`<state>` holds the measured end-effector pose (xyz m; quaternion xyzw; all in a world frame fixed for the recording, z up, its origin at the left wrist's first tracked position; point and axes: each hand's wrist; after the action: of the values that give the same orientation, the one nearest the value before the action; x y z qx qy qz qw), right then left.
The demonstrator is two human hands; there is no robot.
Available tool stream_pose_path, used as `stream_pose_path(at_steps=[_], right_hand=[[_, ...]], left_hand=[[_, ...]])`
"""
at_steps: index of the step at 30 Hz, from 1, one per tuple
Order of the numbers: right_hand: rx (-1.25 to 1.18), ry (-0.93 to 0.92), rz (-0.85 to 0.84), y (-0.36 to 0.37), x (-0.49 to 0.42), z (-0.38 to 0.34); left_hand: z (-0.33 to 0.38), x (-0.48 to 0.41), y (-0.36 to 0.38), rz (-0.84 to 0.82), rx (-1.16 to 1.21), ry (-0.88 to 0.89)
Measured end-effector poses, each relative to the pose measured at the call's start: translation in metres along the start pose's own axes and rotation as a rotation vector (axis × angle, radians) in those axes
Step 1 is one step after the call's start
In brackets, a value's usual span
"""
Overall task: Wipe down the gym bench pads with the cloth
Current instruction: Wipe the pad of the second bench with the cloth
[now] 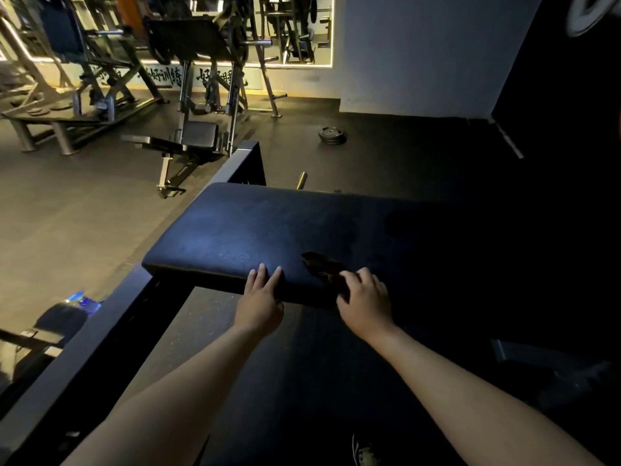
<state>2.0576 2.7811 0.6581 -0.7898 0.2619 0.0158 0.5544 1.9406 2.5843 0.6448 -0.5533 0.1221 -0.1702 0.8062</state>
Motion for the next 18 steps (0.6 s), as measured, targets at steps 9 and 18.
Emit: stream_pose_path(at_steps=[9,18], right_hand=[[-0.070,-0.162,-0.130,0.047,-0.018,-0.100],[0.152,-0.080,-0.030,0.005,0.009,-0.024]], left_hand=[[-0.012,-0.002,0.003,-0.058,-0.011,0.008],[0.007,0.010,0.000,0.014,0.039,-0.054]])
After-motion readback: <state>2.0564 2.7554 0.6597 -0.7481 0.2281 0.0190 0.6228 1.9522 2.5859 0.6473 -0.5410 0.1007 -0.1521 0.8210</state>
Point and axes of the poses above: each hand's wrist, its own x-axis away from the middle knuckle, its own y-axis out of the palm, z = x × y, and after that the axes turned 6 degrees about z, right-handed
